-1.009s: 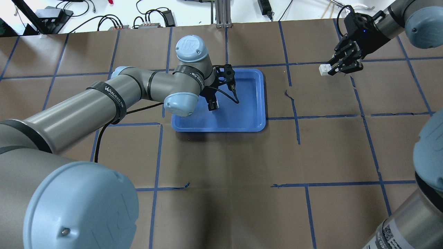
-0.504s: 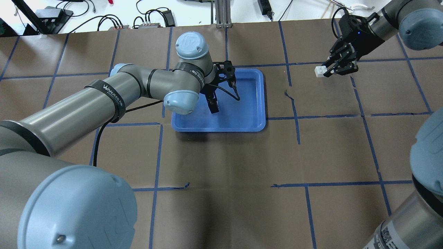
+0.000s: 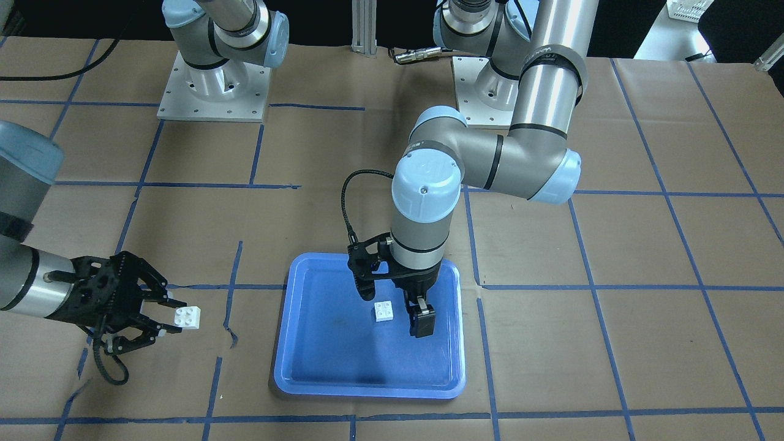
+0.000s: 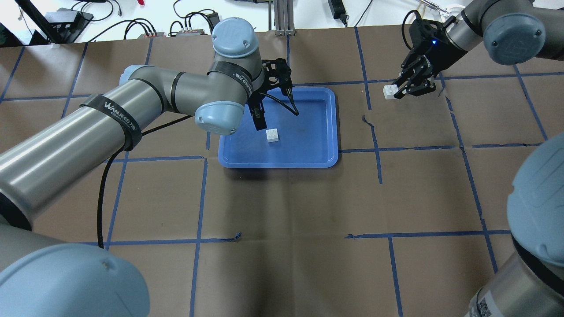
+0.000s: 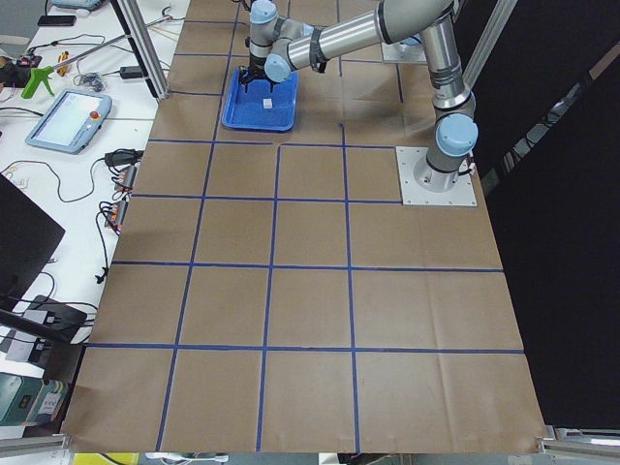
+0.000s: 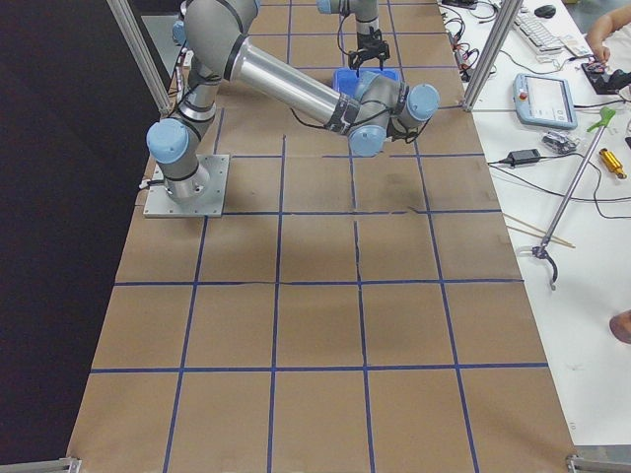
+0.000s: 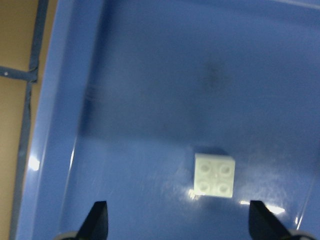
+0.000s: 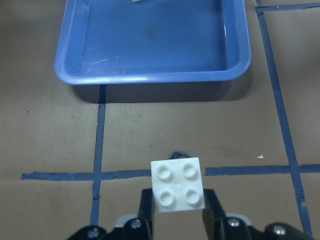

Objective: Assemble white blocks and place on blue tray

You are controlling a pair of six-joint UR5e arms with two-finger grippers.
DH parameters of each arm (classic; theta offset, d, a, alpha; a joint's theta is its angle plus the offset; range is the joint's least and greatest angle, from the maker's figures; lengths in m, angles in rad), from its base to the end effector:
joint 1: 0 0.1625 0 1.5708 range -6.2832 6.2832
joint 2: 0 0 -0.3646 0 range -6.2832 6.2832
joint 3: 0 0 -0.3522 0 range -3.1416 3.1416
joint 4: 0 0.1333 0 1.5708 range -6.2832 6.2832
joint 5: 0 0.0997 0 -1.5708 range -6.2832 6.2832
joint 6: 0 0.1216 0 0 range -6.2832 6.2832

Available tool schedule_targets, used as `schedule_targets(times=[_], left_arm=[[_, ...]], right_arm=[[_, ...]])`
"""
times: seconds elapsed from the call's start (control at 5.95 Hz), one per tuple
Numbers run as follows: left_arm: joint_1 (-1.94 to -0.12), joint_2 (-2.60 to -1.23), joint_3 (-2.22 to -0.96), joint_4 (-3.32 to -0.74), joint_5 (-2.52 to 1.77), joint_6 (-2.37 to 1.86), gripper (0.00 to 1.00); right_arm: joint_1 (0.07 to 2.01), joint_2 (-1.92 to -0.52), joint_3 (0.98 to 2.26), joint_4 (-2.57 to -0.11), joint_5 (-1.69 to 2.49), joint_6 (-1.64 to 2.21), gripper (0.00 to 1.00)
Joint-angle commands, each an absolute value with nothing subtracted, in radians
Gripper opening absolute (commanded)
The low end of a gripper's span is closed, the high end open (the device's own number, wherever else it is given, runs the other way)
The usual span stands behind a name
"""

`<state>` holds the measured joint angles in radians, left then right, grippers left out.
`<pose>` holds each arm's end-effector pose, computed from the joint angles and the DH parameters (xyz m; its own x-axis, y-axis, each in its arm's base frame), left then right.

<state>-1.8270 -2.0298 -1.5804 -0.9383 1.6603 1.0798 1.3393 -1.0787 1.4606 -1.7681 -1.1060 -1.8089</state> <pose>-0.2689 -0.5435 0.2271 -0.2356 0.9540 -0.1855 0.9708 0.2399 0.0008 0.0504 -0.6048 0.2274 -0.0184 -0.9971 -0.0744 -0.8804 0.0515 -0.4715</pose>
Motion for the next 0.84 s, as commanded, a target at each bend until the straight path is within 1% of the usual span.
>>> schedule_targets(times=[0.0,0.34,0.67], left_arm=[[-1.797,-1.903,-1.578,-1.075,1.761,0.978,1.0],[-1.709,-1.784,-1.577,-1.176,1.766,0.66,1.0],[-1.652,-1.705,-1.562,-1.28,1.752,0.438,1.0]], right_arm=[[1.451,-1.077,1.489,-1.862,-1.106,-1.694,0.24],[1.579,-1.065,1.586,-2.155,-1.111,-1.469,0.24],[1.653,-1.031,1.669,-2.366,-1.111,-1.387,0.24]])
